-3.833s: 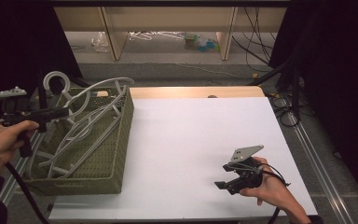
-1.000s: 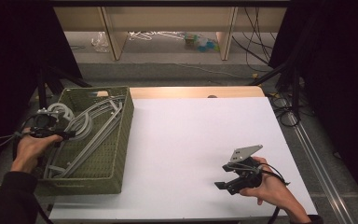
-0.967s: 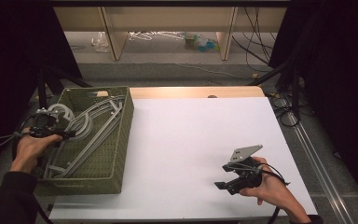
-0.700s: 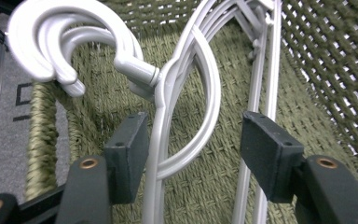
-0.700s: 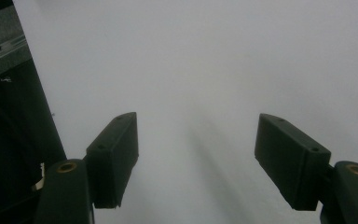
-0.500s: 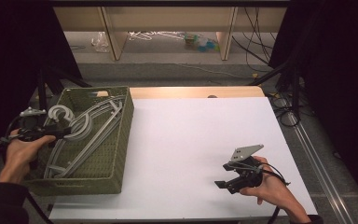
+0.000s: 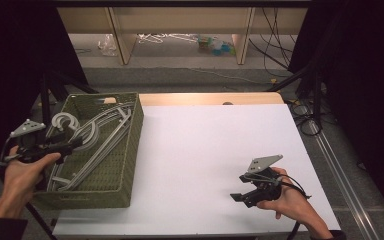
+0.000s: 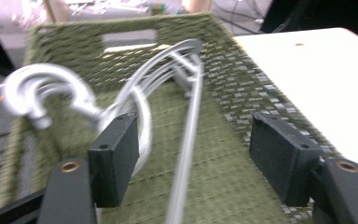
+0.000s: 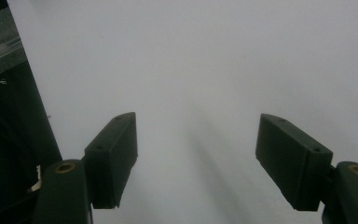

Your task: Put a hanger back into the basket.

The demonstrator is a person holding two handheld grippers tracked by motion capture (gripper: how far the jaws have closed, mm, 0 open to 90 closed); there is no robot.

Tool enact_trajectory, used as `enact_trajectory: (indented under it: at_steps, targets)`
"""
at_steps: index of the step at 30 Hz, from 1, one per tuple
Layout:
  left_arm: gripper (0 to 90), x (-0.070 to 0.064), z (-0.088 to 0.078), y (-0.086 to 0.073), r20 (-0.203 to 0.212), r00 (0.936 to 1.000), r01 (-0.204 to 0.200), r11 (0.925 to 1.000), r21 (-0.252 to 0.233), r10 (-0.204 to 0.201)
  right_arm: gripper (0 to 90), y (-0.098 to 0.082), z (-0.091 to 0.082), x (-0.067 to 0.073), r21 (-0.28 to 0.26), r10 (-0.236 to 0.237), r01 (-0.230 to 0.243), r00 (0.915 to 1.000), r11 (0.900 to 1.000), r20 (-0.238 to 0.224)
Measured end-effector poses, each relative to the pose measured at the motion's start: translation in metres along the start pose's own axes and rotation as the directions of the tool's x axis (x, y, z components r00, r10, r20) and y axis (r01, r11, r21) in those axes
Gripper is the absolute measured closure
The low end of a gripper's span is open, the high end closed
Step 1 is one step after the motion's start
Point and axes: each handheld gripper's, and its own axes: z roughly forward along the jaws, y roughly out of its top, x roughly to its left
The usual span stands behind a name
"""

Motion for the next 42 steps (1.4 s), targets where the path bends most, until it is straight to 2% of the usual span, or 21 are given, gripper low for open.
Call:
enact_trajectory:
  at_steps: [4,9,11,12,13,16,19,20,21,22,23,24,25,26,29,35,41,42]
  targets:
    - [30.5,-0.025,0.002,-0.004,0.029,0.9966,-0.077,0.9970,0.007,0.077,29.7,0.000,0.000,0.000,-0.008,-0.002,0.002,1.0000,1.000,0.005]
    - [29.6,-0.054,0.000,-0.008,0.090,0.9901,-0.106,0.9941,-0.025,0.108,29.2,0.000,-0.001,-0.001,-0.011,0.001,-0.001,0.9999,1.000,0.012]
    - [29.4,-0.063,-0.002,-0.009,0.089,0.9874,-0.129,0.9912,-0.029,0.131,29.1,-0.001,0.000,-0.001,-0.030,0.001,0.000,0.9998,1.000,0.019]
    - [29.2,-0.068,-0.003,-0.010,0.094,0.9876,-0.124,0.9919,-0.025,0.126,28.9,0.000,-0.002,-0.002,-0.021,-0.003,0.003,0.9999,1.000,0.013]
    - [29.0,-0.072,-0.004,-0.011,0.096,0.9873,-0.124,0.9918,-0.029,0.127,28.7,0.000,-0.001,-0.001,-0.037,0.007,-0.006,0.9996,0.999,0.026]
    - [28.2,-0.090,-0.011,-0.013,0.099,0.9760,-0.192,0.9810,-0.027,0.194,28.6,0.000,-0.003,-0.002,-0.032,0.010,-0.009,0.9997,0.999,0.023]
    - [28.1,-0.105,-0.015,-0.017,0.174,0.9736,-0.141,0.9888,-0.048,0.148,28.4,-0.001,-0.003,-0.001,-0.054,0.020,-0.018,0.9991,0.998,0.036]
    - [28.2,-0.110,-0.015,-0.019,0.187,0.9720,-0.135,0.9895,-0.052,0.142,28.3,-0.001,-0.002,-0.001,-0.065,0.017,-0.014,0.9990,0.998,0.042]
    - [28.3,-0.115,-0.013,-0.022,0.198,0.9671,-0.152,0.9869,-0.055,0.160,28.3,-0.001,-0.004,-0.002,-0.056,0.015,-0.013,0.9991,0.998,0.038]
    - [28.3,-0.118,-0.012,-0.023,0.202,0.9652,-0.161,0.9859,-0.046,0.167,28.2,-0.001,-0.003,-0.001,-0.074,0.018,-0.015,0.9987,0.997,0.048]
    - [28.3,-0.122,-0.010,-0.025,0.203,0.9635,-0.169,0.9847,-0.043,0.174,28.1,-0.001,-0.004,-0.001,-0.063,0.015,-0.012,0.9989,0.998,0.044]
    - [28.2,-0.126,-0.008,-0.028,0.209,0.9620,-0.170,0.9845,-0.043,0.175,28.0,-0.001,-0.003,-0.001,-0.077,0.017,-0.013,0.9986,0.997,0.050]
    - [28.2,-0.128,-0.006,-0.029,0.222,0.9575,-0.177,0.9828,-0.052,0.184,27.9,-0.001,-0.004,-0.001,-0.068,0.016,-0.012,0.9988,0.998,0.046]
    - [28.0,-0.131,-0.003,-0.032,0.235,0.9580,-0.156,0.9863,-0.053,0.165,27.9,-0.001,-0.005,-0.001,-0.068,0.015,-0.012,0.9989,0.998,0.045]
    - [26.9,-0.138,0.006,-0.037,0.259,0.9494,-0.169,0.9840,-0.056,0.178,27.8,-0.001,-0.003,0.000,-0.097,0.022,-0.016,0.9981,0.995,0.057]
    - [25.9,-0.149,0.023,-0.042,0.285,0.9445,-0.151,0.9863,-0.066,0.164,27.2,-0.002,-0.002,0.000,-0.109,0.028,-0.022,0.9979,0.994,0.059]
    - [23.4,-0.165,0.032,-0.047,0.310,0.9267,-0.194,0.9767,-0.092,0.213,25.3,-0.003,0.001,0.003,-0.140,0.023,-0.015,0.9981,0.990,0.058]
    - [22.8,-0.167,0.034,-0.049,0.321,0.9185,-0.213,0.9729,-0.091,0.231,25.0,-0.004,0.001,0.003,-0.143,0.025,-0.017,0.9983,0.990,0.053]
